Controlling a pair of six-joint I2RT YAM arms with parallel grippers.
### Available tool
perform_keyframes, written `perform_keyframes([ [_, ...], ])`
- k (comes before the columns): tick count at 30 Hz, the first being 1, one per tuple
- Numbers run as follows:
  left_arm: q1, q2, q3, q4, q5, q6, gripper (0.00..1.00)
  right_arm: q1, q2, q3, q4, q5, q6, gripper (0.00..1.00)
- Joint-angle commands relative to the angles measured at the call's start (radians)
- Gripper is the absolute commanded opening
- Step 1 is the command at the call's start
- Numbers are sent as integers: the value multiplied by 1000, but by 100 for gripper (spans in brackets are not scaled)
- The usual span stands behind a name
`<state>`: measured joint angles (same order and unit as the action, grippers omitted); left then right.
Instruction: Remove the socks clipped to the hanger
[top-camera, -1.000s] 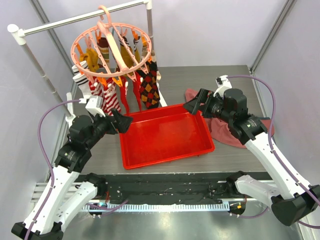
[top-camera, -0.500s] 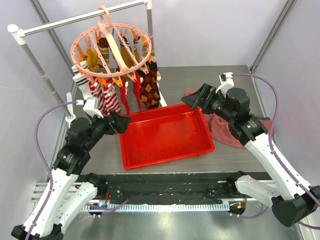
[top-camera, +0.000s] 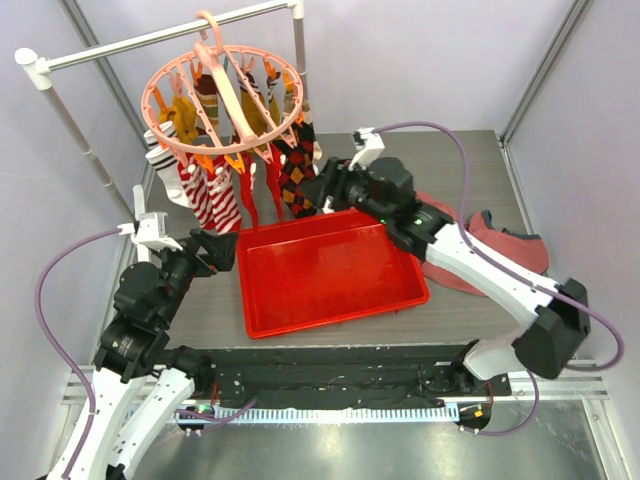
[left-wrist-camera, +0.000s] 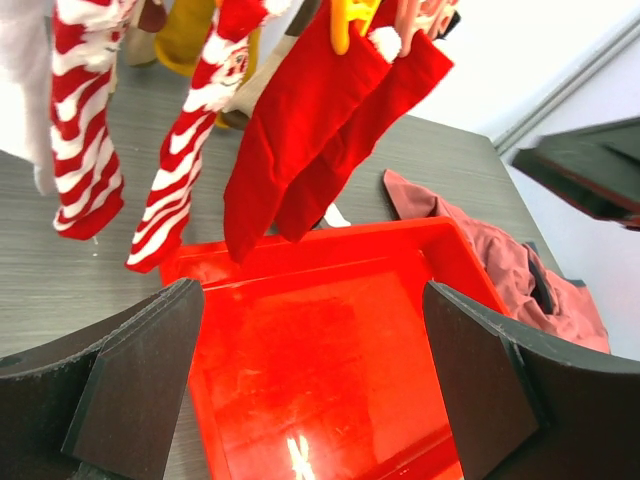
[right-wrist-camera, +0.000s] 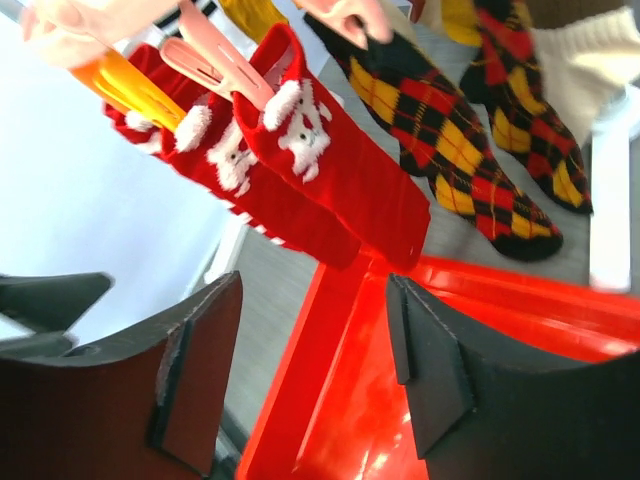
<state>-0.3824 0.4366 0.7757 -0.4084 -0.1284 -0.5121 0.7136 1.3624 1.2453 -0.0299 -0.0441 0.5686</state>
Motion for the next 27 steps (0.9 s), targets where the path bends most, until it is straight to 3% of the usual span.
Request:
perform_keyframes([
  [1,7,-10,-10,45,-30,17,96,56,91,91,172,121,-104,65],
  [11,7,13,-10,52,10,14,97,162,288,138,297,220,-223,63],
  [15,7,24,-10,56,30,15,97,176,340,160,318,303,-222,57],
  [18,7,30,-9,56,36,15,97,178,357,163,349,317,-220,47],
  [21,8,30,-10,57,39,15,97,187,356,175,344,303,-223,19],
  [22,7,31,-10,57,42,15,97,191,343,178,338,300,-222,3],
  [27,8,39,-10,65,64,15,96,214,273,171,329,238,-207,1],
])
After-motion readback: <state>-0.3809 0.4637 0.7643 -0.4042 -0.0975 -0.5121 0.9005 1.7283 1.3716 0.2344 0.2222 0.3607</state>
